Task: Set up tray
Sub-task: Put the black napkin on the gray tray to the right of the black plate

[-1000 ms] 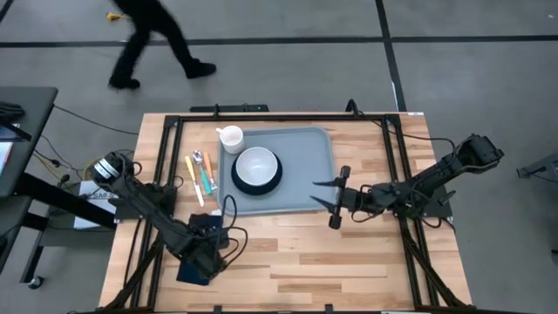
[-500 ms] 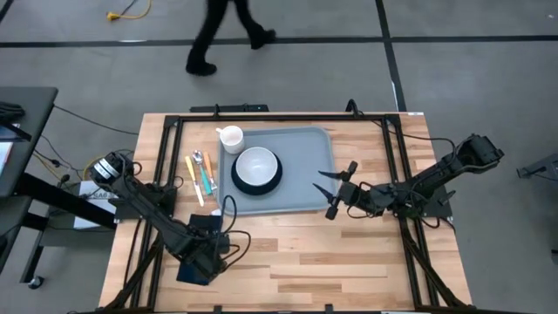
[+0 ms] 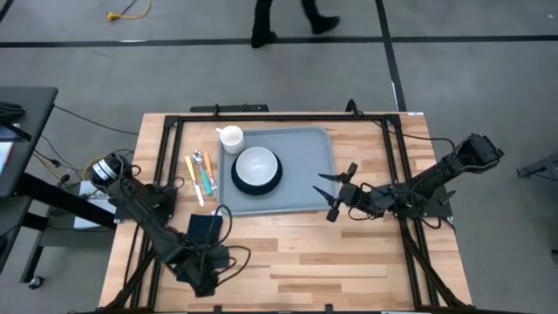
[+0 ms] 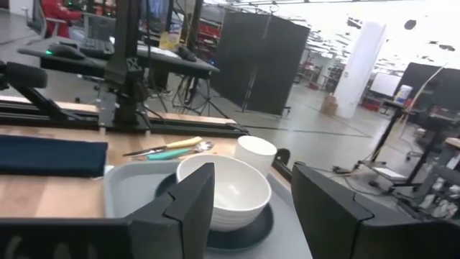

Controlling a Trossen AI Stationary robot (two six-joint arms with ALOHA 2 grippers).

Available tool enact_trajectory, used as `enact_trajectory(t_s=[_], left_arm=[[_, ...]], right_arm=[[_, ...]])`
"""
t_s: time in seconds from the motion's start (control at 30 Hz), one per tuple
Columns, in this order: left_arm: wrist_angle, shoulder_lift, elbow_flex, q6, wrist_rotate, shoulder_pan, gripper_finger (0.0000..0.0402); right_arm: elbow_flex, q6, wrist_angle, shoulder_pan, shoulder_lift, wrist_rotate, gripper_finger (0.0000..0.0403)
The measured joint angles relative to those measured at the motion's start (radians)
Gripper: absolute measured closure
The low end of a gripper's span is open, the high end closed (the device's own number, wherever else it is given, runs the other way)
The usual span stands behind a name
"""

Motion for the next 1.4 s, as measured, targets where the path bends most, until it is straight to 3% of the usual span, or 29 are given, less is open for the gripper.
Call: enact_trajectory(t_s=[0.3, 0.5, 0.7, 0.77, 0.97, 1.4], left_arm=[[0.014, 0.000, 0.000, -0.169, -0.029, -0.095, 0.0235], [0.078, 0.034, 0.000, -0.178, -0.022, -0.122, 0.0235], [0.056, 0.149, 0.000, -0.216, 0.244, -0.124, 0.0235], [0.060, 0.176, 0.000, -0.231, 0.288, -0.125, 0.0235], [0.052, 0.187, 0.009, -0.224, 0.255, -0.126, 0.0235], [0.007, 0.280, 0.010, -0.189, 0.336, -0.132, 0.0235]], right_arm=[[0.000, 0.003, -0.001, 0.052, 0.000, -0.001, 0.0227], [0.000, 0.029, -0.001, 0.067, 0.000, -0.002, 0.0225], [0.001, 0.051, -0.009, 0.067, 0.000, -0.002, 0.0227], [0.001, 0.054, -0.014, 0.067, 0.000, -0.002, 0.0227], [0.001, 0.055, -0.016, 0.067, 0.000, -0.002, 0.0224], [0.001, 0.055, -0.017, 0.066, 0.000, -0.007, 0.0223]])
